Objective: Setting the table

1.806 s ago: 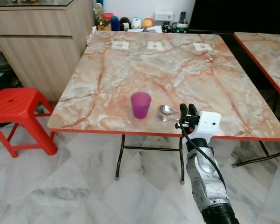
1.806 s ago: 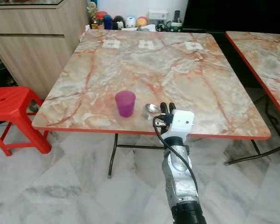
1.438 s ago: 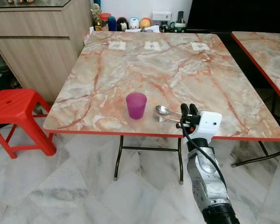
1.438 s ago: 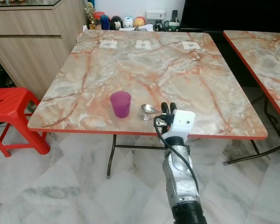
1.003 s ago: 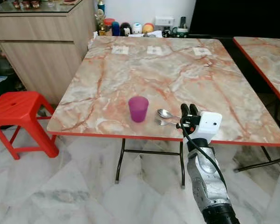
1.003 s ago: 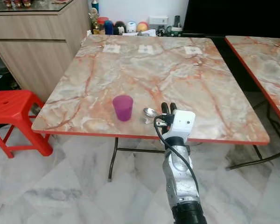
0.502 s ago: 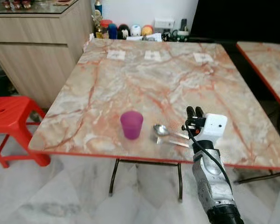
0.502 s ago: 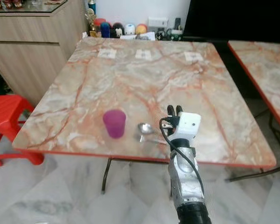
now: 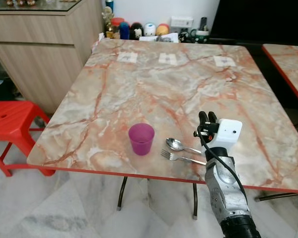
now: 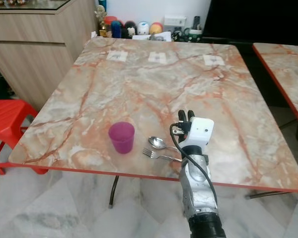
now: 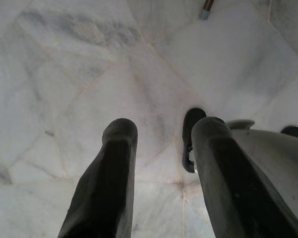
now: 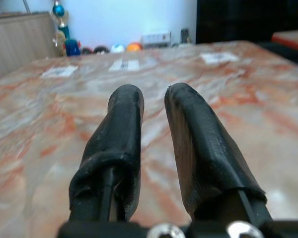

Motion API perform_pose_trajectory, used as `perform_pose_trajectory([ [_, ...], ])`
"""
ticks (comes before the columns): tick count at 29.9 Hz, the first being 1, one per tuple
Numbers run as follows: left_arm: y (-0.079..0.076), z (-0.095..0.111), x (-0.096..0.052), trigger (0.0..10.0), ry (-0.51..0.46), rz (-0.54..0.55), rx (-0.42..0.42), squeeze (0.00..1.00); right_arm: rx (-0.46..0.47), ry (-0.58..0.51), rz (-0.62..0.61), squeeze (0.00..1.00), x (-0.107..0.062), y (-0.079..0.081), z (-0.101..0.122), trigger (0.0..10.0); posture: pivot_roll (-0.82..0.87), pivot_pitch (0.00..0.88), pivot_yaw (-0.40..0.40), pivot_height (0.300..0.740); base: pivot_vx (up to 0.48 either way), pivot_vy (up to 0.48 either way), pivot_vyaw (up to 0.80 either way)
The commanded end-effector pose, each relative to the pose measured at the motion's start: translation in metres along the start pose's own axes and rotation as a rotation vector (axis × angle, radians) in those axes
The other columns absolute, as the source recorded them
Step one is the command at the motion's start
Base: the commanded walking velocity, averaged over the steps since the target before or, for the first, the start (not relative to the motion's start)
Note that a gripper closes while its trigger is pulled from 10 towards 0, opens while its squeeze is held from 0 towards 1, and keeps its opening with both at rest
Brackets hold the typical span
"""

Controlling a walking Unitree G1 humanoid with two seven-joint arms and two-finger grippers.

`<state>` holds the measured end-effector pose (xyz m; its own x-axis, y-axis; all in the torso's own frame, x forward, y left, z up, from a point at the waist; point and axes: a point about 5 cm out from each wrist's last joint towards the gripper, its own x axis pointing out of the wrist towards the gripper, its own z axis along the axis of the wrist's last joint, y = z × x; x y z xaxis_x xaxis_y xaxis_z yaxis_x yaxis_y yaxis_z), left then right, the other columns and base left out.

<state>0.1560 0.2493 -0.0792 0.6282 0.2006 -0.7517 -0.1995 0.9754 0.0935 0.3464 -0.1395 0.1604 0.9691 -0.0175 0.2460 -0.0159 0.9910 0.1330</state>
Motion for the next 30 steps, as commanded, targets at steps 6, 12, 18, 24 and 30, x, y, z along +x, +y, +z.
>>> perform_pose_trajectory([
  [6,0.001,-0.012,-0.003,10.0,0.040,0.006,-0.001,0.00,-0.117,-0.051,0.038,0.00,0.016,-0.030,0.021,10.0,0.11,0.166,-0.024,0.740,0.000,0.000,0.00],
  [12,0.000,-0.012,-0.003,10.0,0.042,0.005,-0.002,0.00,-0.186,-0.053,0.148,0.00,0.034,-0.073,0.055,10.0,0.10,0.168,-0.027,0.740,0.000,0.000,0.00],
  [18,-0.001,-0.012,-0.003,10.0,0.044,0.000,-0.003,0.00,-0.281,0.037,0.466,0.13,0.032,-0.069,0.056,10.0,0.10,0.168,-0.028,0.740,0.000,0.000,0.00],
  [24,0.000,-0.015,-0.004,10.0,0.051,0.003,-0.007,0.00,-0.347,0.242,0.683,1.00,0.026,-0.070,0.030,10.0,0.10,0.167,-0.027,0.740,0.000,0.000,0.00],
  [30,0.000,-0.016,-0.004,10.0,0.053,0.003,-0.012,0.00,-0.312,0.360,0.912,1.00,0.012,-0.059,0.013,10.0,0.11,0.163,-0.028,0.740,0.000,0.000,0.00],
])
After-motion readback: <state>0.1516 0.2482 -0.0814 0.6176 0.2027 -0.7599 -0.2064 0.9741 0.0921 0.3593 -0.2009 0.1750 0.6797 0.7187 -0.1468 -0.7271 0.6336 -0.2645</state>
